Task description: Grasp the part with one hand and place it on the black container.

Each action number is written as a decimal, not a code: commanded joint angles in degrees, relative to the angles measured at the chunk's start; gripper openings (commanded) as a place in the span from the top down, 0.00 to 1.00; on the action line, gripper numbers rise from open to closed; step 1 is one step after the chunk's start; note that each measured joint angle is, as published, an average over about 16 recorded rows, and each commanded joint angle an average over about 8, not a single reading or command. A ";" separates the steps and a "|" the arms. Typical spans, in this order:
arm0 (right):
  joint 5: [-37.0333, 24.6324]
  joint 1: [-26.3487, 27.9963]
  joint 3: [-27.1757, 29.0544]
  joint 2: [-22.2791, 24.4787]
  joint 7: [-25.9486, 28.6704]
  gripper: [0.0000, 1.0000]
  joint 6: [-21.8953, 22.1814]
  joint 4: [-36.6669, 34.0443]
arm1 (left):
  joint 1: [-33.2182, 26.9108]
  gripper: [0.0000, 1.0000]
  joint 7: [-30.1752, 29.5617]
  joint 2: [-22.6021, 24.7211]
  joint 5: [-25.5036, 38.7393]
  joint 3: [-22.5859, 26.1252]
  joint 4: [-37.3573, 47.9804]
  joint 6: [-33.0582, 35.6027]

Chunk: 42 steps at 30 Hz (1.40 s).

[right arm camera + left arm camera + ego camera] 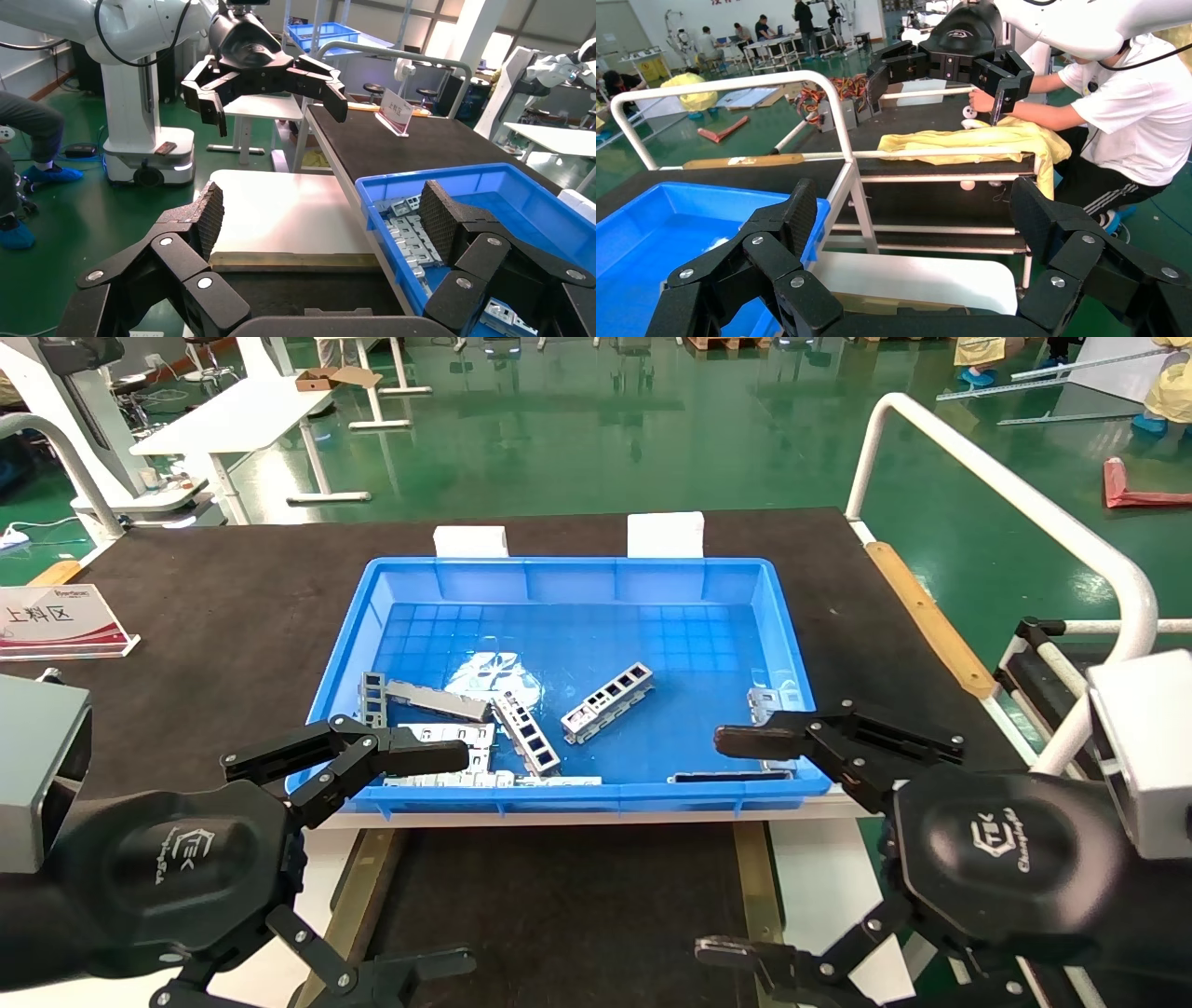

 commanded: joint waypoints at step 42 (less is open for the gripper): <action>0.00 0.00 0.00 0.00 0.00 0.00 0.00 0.00 | 0.00 0.00 0.00 0.00 0.00 0.00 0.00 0.00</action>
